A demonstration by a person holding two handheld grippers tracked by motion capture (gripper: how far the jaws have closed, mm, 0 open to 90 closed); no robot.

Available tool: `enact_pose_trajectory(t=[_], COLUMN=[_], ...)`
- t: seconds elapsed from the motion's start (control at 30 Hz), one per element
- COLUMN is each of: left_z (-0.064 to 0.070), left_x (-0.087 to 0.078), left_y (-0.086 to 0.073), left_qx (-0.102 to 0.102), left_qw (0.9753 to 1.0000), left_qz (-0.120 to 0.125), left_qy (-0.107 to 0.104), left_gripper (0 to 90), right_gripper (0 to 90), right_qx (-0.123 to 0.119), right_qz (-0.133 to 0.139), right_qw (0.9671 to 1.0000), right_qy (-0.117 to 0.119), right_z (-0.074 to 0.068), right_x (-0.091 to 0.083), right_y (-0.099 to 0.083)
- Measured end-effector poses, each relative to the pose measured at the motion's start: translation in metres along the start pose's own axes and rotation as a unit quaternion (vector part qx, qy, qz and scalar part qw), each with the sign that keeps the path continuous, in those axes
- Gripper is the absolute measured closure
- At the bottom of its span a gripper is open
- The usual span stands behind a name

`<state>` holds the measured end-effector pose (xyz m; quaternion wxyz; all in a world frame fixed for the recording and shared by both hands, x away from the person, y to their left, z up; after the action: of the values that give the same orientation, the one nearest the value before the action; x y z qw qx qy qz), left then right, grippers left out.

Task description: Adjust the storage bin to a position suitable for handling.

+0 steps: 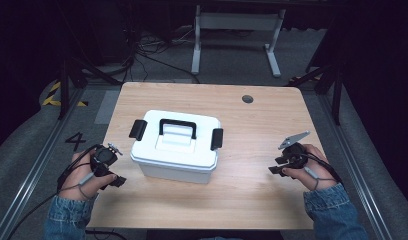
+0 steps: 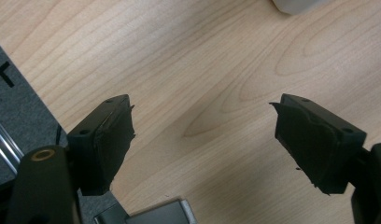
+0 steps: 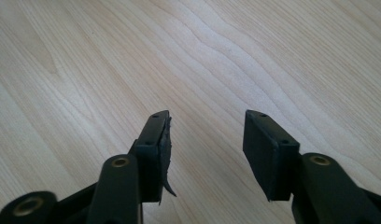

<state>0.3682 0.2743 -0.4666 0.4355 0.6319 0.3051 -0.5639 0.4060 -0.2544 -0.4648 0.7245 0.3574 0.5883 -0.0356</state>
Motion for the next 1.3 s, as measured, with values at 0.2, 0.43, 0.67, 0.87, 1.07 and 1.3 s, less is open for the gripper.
enact_pose_trajectory(t=[0.2, 0.43, 0.67, 0.87, 1.07, 1.3], left_z=[0.001, 0.001, 0.002, 0.002, 0.001, 0.003], left_x=[-0.003, -0.005, -0.007, -0.007, -0.007, -0.007], left_y=[0.000, 0.001, 0.001, 0.001, 0.002, 0.000], left_qx=[0.001, 0.001, 0.002, 0.000, 0.007, -0.001], left_qw=[1.0000, 1.0000, 0.9999, 0.9999, 0.9998, 0.9997], left_qz=[0.002, 0.008, 0.012, 0.013, 0.016, 0.021], left_qy=[-0.004, -0.005, -0.009, -0.011, -0.009, -0.012], left_gripper=[21.9, 22.5, 23.0, 23.3, 23.3, 24.5], right_gripper=[50.3, 48.7, 48.0, 47.9, 48.0, 47.6], right_qx=[0.006, -0.002, -0.007, -0.020, -0.043, -0.066], right_qz=[0.002, 0.022, 0.041, 0.076, 0.088, 0.105], right_qw=[1.0000, 0.9997, 0.9991, 0.9965, 0.9950, 0.9919], right_qy=[0.002, 0.005, 0.011, 0.029, 0.021, 0.027], right_z=[-0.002, -0.003, -0.008, -0.015, -0.019, -0.026], right_x=[0.000, -0.004, -0.010, -0.020, -0.031, -0.044], right_y=[0.003, 0.009, 0.020, 0.036, 0.057, 0.086])
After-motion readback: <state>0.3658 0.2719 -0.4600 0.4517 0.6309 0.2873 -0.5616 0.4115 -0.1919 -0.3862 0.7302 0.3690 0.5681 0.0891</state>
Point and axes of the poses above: each handheld gripper's, and its own axes: x roughly forward along the jaws, y roughly out of its top, z roughly to its right, the point moved 6 cm from there along x, roughly forward along the jaws, and after that the axes turned 9 degrees about -x, right-handed, at the moved point
